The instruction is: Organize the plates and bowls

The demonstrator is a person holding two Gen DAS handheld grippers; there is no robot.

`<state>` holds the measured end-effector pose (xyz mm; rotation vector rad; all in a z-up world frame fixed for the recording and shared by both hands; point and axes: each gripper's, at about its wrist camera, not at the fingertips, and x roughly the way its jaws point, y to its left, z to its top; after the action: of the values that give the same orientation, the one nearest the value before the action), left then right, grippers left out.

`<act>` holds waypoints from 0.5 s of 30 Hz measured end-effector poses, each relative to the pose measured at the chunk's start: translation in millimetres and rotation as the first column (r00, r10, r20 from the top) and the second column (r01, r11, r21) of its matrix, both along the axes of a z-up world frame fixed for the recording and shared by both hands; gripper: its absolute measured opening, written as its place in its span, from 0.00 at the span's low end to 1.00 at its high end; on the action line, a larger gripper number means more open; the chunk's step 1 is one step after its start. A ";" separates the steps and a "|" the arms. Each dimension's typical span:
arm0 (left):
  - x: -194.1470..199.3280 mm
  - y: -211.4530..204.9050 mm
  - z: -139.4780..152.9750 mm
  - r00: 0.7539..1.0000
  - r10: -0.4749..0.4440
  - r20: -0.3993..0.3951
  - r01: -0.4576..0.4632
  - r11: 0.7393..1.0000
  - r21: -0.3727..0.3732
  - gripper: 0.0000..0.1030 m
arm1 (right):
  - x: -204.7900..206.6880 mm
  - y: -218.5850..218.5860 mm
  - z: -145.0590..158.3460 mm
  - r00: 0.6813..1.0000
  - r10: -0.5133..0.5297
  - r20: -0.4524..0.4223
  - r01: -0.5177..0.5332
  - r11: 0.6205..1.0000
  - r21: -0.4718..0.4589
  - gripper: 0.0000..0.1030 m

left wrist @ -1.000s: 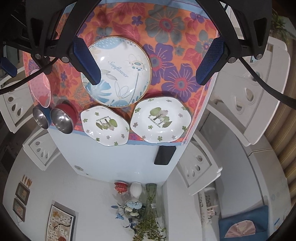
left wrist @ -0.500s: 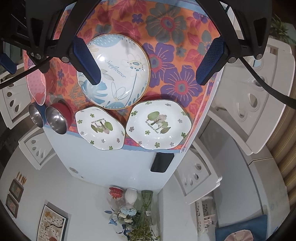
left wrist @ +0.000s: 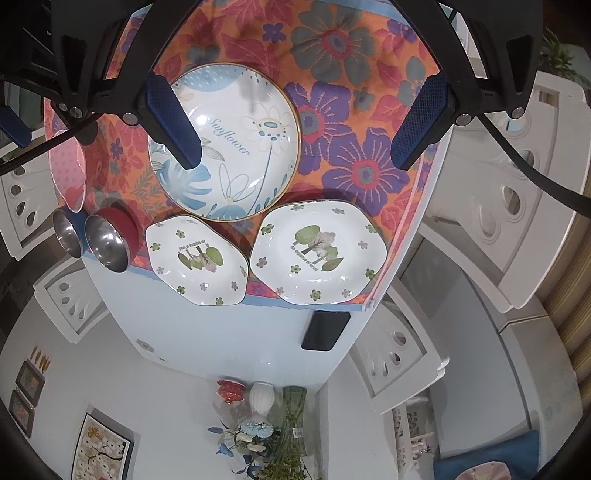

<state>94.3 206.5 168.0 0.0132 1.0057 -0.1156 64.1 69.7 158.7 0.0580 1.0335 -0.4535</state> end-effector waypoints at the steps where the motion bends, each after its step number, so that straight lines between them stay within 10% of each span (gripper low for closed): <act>1: 0.4 0.1 -0.5 1.000 0.000 -0.002 0.000 1.000 0.000 0.99 | 0.4 0.2 -0.9 1.000 0.001 -0.002 -0.001 1.000 0.001 0.97; 15: 0.5 2.9 -2.8 1.000 0.007 -0.007 -0.007 1.000 0.000 0.99 | 2.1 3.3 -6.9 1.000 0.005 -0.021 -0.005 1.000 0.007 0.97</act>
<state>94.7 209.4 165.3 0.0094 1.0128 -0.1097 66.2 73.0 151.8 0.0567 1.0555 -0.4465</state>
